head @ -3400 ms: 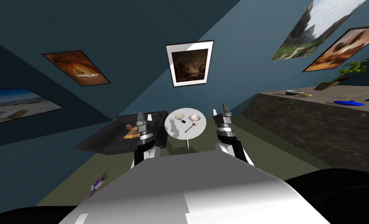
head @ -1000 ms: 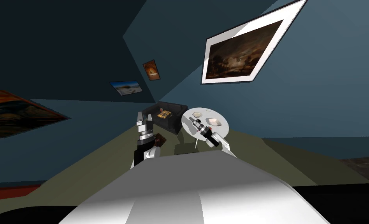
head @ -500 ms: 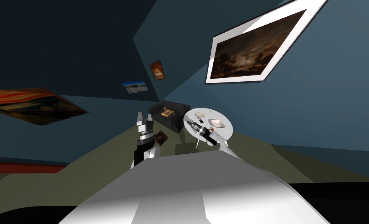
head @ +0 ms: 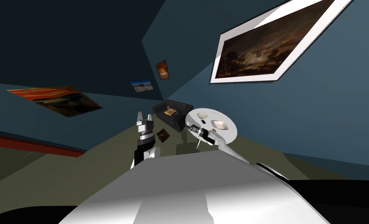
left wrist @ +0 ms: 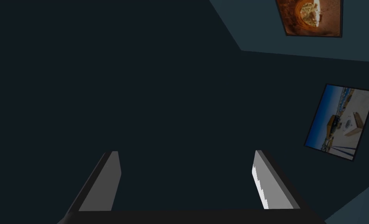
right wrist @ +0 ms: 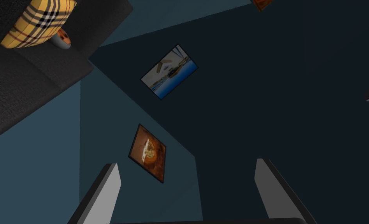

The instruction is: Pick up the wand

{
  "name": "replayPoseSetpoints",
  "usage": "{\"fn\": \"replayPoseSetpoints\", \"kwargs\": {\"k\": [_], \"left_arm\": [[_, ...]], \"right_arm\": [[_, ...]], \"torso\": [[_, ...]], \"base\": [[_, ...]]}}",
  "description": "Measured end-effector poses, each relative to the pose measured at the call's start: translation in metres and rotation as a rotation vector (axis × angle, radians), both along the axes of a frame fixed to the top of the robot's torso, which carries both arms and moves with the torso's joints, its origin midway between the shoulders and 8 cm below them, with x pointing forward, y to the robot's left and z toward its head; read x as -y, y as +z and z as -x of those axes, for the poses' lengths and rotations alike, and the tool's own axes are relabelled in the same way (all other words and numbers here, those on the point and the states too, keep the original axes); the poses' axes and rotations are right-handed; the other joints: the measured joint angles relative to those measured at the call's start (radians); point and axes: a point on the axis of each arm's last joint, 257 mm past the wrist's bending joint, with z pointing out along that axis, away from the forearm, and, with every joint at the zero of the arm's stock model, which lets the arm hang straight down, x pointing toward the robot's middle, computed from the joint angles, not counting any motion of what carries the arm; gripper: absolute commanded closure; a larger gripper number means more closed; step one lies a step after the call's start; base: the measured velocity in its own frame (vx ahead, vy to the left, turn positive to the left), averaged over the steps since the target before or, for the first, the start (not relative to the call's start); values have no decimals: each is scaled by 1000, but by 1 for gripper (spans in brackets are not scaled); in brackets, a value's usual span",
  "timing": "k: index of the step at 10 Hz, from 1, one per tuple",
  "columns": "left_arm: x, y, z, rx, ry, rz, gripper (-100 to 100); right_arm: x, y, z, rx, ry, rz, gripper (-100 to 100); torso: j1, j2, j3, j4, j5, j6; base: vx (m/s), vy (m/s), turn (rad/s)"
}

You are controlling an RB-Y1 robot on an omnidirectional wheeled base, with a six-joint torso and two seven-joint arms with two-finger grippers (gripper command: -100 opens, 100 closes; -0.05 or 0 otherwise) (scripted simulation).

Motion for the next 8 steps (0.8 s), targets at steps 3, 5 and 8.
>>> {"fn": "replayPoseSetpoints", "kwargs": {"k": [3,5,8], "left_arm": [[0,0,0,0,0,0,0],[0,0,0,0,0,0,0],[0,0,0,0,0,0,0]], "right_arm": [[-1,-33,5,-10,43,108,-100],[2,-55,4,-26,65,175,-100],[8,-98,9,-56,113,305,-100]], "torso": [[0,0,0,0,0,0],[0,-1,0,0,0,-1],[-1,-1,-1,0,0,0]], "base": [[-20,-31,133],[-23,-39,185],[-24,-51,237]]}}
